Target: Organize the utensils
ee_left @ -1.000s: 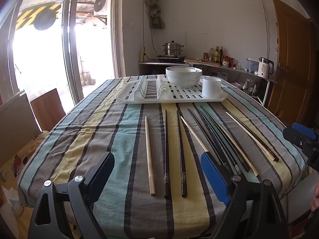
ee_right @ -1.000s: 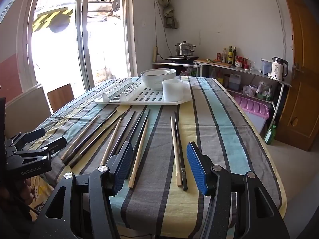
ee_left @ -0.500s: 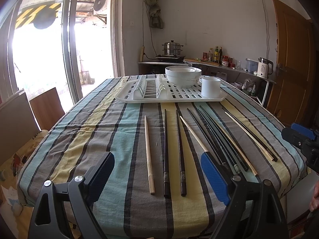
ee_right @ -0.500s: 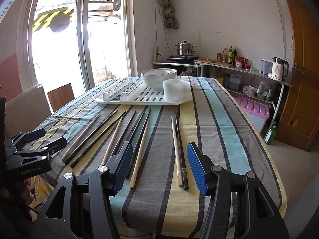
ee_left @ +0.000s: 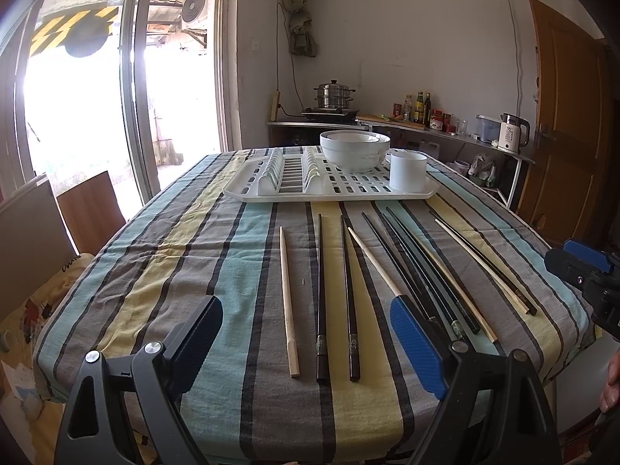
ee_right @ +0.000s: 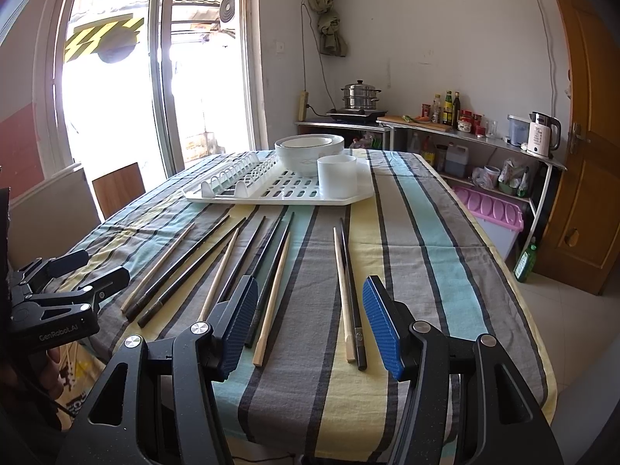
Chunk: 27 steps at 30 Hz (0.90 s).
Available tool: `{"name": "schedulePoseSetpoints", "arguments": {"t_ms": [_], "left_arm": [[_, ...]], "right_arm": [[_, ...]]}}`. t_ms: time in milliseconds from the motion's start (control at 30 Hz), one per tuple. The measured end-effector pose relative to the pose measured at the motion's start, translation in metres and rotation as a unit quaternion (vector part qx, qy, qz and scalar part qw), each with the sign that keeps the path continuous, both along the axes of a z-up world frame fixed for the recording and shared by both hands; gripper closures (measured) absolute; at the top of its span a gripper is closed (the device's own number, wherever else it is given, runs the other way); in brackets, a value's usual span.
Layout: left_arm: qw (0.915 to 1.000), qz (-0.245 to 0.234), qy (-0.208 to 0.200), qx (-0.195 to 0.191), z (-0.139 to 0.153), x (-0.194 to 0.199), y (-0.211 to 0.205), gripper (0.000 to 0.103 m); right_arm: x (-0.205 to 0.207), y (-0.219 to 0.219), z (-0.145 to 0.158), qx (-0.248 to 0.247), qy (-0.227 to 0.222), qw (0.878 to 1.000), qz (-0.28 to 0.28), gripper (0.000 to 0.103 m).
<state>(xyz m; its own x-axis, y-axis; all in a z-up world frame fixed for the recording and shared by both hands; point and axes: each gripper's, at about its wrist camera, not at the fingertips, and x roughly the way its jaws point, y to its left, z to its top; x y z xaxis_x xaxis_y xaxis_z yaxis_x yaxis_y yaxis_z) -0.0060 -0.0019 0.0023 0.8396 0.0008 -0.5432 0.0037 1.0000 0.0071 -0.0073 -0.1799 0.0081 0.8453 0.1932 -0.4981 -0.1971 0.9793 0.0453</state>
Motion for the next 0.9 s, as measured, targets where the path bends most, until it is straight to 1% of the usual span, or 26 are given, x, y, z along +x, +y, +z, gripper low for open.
{"name": "schedulePoseSetpoints", "arguments": {"t_ms": [900], "left_arm": [[1.0,-0.002,-0.002,-0.001,0.002,-0.0004,0.0012,0.014]], "right_arm": [[0.0005,0.0008,-0.0007,-0.001,0.0,1.0,0.0,0.046]]}}
